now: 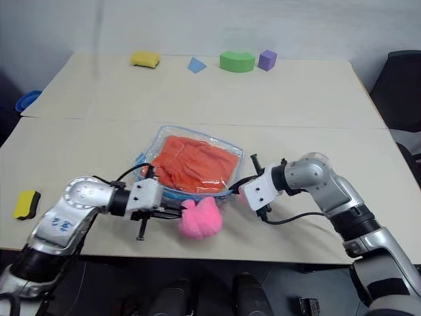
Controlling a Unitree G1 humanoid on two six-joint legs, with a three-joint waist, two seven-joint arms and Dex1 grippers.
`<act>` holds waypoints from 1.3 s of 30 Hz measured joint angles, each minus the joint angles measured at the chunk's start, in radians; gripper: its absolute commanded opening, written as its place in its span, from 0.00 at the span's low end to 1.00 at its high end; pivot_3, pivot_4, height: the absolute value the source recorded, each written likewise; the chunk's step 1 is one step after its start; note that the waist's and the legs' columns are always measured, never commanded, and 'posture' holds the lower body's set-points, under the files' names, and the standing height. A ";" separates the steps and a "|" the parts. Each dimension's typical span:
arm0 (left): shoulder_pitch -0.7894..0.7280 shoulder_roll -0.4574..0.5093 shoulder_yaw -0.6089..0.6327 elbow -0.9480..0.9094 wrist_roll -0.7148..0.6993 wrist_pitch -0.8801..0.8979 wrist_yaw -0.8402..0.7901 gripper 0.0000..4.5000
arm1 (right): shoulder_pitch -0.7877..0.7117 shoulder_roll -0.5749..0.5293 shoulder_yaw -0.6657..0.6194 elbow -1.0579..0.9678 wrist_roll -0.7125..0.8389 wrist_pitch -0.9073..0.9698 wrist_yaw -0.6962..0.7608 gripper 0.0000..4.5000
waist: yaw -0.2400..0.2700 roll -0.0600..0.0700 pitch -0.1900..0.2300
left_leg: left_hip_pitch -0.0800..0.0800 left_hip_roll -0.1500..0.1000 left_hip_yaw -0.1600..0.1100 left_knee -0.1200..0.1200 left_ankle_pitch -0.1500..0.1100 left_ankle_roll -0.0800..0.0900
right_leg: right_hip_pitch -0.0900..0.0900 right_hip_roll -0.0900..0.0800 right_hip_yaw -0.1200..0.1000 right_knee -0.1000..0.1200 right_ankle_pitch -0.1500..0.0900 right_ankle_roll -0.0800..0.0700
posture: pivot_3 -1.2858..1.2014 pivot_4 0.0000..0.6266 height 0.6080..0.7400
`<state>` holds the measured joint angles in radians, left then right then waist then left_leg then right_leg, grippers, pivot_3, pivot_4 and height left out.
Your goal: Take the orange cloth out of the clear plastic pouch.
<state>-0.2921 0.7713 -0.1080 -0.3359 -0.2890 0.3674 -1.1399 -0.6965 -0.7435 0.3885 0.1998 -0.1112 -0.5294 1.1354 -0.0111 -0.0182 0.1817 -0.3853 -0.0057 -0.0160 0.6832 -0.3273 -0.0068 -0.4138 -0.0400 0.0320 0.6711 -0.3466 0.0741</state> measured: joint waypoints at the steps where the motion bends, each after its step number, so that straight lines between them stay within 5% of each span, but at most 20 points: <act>1: 0.036 0.027 0.028 -0.011 -0.009 0.019 0.003 0.00 | -0.006 -0.015 -0.003 0.028 -0.012 -0.007 -0.008 0.00 | -0.002 0.000 0.000 | 0.000 0.000 0.000 0.000 0.000 0.000 | 0.000 0.000 0.000 0.000 0.000 0.000 | 0.52 0.24 1.00; 6: 0.162 0.093 0.174 -0.016 -0.040 0.084 0.050 0.00 | -0.005 -0.105 -0.051 0.155 -0.036 -0.056 -0.021 0.00 | 0.006 0.001 0.001 | 0.000 0.000 0.000 0.000 -0.001 0.001 | 0.001 -0.001 -0.001 -0.002 0.000 0.000 | 0.52 0.24 1.00; 20: 0.203 0.116 0.205 -0.034 -0.066 0.055 0.074 0.00 | 0.033 -0.094 -0.058 0.142 -0.016 -0.061 -0.038 0.00 | -0.005 0.001 0.001 | 0.000 0.000 0.000 -0.001 0.000 0.001 | 0.001 0.000 -0.001 -0.002 0.000 0.000 | 0.52 0.24 1.00; 32: 0.139 0.278 0.418 0.426 -0.081 -0.063 -0.005 0.00 | 0.079 -0.151 -0.091 0.115 0.044 -0.140 -0.033 0.00 | -0.018 0.002 0.001 | 0.000 0.000 0.000 -0.002 -0.001 0.001 | 0.000 -0.001 -0.002 -0.002 0.000 -0.001 | 0.52 0.24 1.00; 37: 0.104 0.281 0.410 0.413 -0.092 -0.034 -0.003 0.00 | 0.080 -0.161 -0.091 0.113 0.081 -0.138 -0.012 0.00 | -0.017 0.002 0.001 | 0.000 0.000 0.000 -0.002 -0.001 0.001 | 0.000 -0.001 -0.001 0.001 0.000 0.000 | 0.52 0.24 1.00; 39: 0.115 0.259 0.392 0.373 -0.098 -0.008 0.005 0.00 | 0.085 -0.171 -0.091 0.113 0.086 -0.118 0.000 0.10 | -0.017 0.002 0.001 | 0.000 0.000 0.000 -0.002 -0.001 0.001 | 0.000 -0.001 -0.001 0.002 0.000 0.000 | 0.52 0.24 1.00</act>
<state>-0.1769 1.0305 0.2839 0.0368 -0.3871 0.3598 -1.1346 -0.6112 -0.9145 0.2973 0.3123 -0.0253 -0.6473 1.1356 -0.0283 -0.0161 0.1830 -0.3855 -0.0057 -0.0159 0.6808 -0.3281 -0.0059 -0.4137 -0.0410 0.0306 0.6726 -0.3469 0.0737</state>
